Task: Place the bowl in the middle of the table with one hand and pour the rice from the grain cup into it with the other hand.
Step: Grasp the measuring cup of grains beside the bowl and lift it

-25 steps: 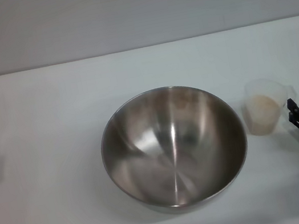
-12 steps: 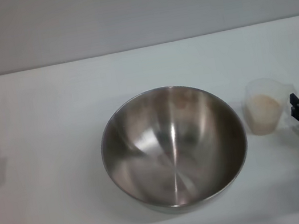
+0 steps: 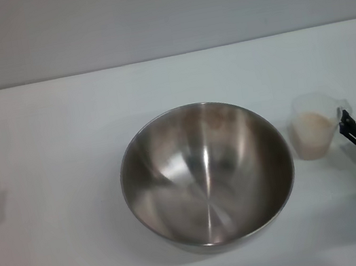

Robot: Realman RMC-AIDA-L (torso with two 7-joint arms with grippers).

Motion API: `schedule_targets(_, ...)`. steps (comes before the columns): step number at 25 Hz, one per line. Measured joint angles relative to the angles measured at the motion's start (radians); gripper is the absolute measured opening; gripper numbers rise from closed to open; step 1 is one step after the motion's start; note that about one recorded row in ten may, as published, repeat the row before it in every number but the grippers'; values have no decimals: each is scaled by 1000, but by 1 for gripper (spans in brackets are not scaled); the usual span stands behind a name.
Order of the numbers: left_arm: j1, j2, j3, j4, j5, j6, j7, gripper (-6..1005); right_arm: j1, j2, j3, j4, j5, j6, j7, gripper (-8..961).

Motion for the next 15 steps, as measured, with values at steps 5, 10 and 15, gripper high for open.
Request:
schedule_targets(5,-1,0,6,8,0,0,0,832,12,0,9,-1,0,27,0,768)
schedule_targets(10,-3,0,12,18,0,-1,0,832,19,0,10,-1,0,29,0,768)
schedule_targets(15,-4,0,15,19,0,-4,0,832,21,0,10,0,0,30,0,768)
